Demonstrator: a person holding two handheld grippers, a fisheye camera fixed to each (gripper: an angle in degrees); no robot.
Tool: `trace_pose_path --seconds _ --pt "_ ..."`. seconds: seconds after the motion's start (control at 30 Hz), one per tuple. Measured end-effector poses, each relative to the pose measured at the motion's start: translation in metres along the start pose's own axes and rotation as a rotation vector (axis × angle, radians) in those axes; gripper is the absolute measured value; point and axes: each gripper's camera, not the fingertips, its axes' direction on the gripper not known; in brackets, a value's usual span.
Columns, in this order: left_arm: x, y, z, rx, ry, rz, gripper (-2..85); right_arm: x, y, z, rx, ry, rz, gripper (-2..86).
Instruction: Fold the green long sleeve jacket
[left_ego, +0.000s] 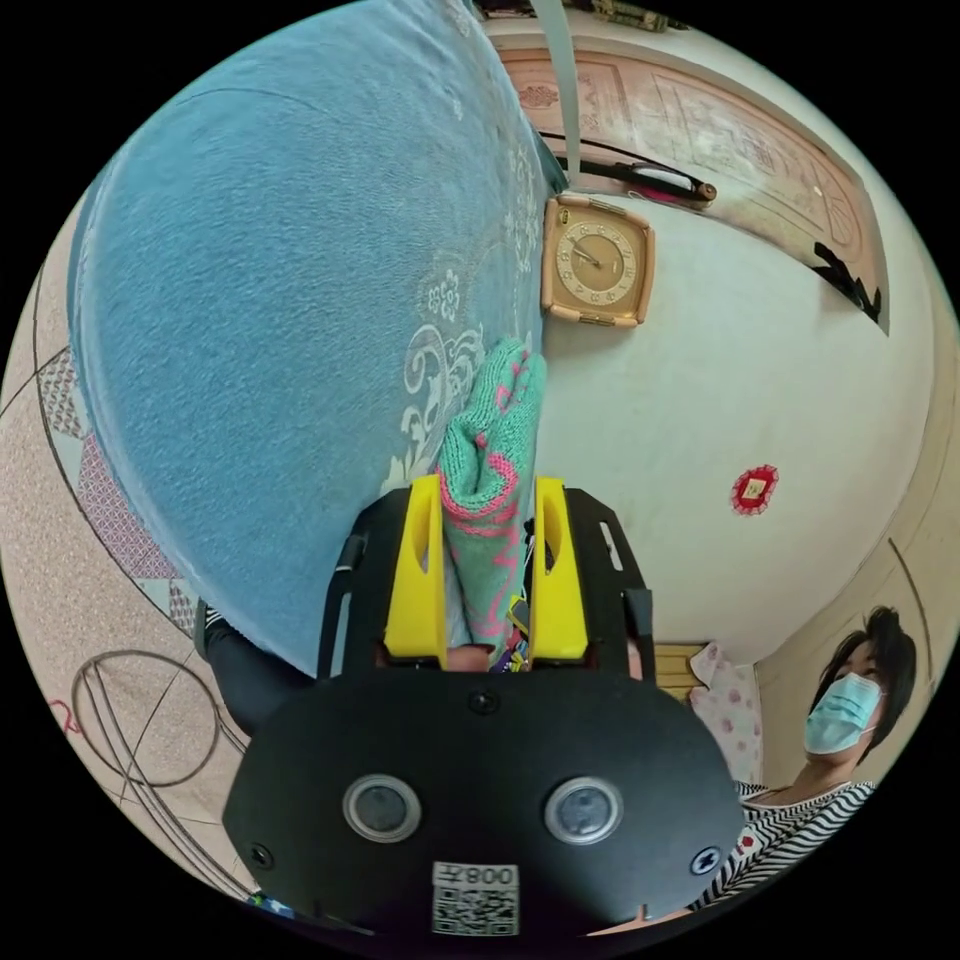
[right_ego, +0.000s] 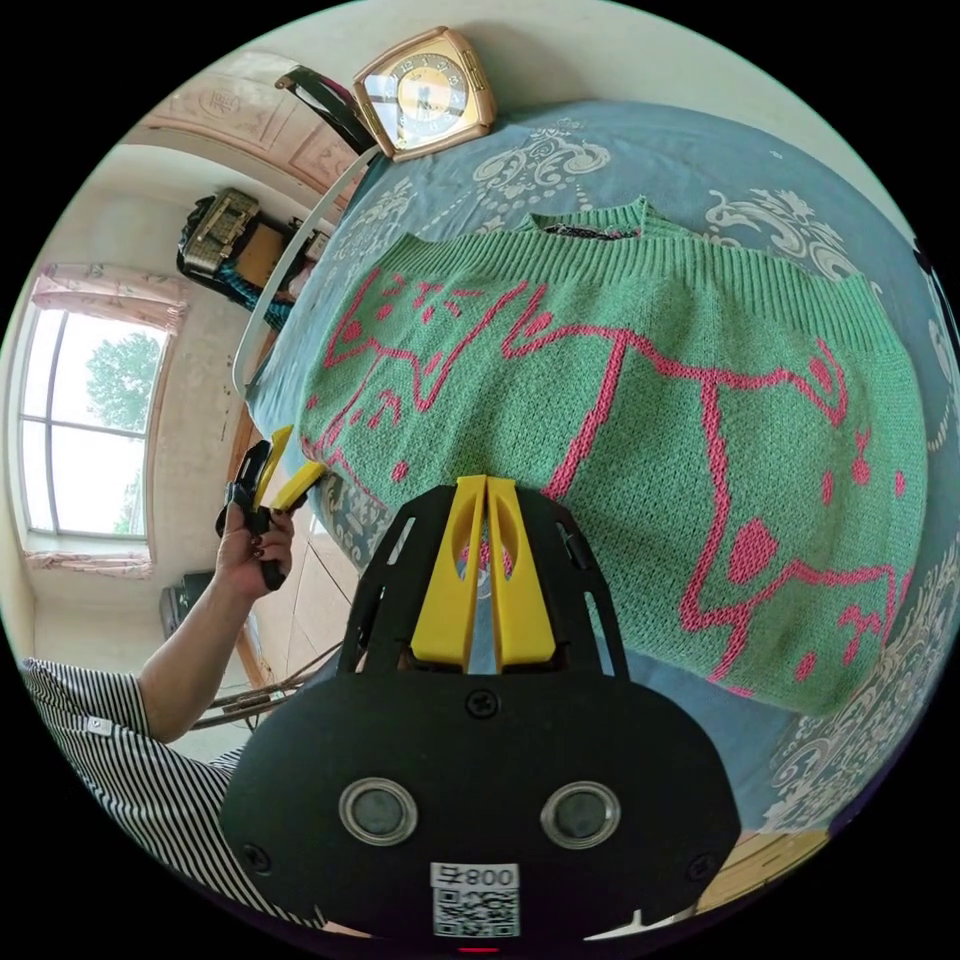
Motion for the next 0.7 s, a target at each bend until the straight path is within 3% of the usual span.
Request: trace_pose_path --seconds 0.27,0.5,0.7 --pt "0.030 0.021 0.051 -0.048 -0.035 0.049 7.0 -0.006 -0.028 0.018 -0.010 0.005 -0.014 0.1" --pt "0.125 0.073 0.120 -0.139 -0.208 0.434 6.3 0.006 -0.051 0.015 -0.014 -0.055 -0.001 0.5" --pt "0.181 0.134 0.199 -0.247 -0.390 0.715 6.2 0.035 -0.085 -0.028 0.126 -0.280 0.038 3.4"
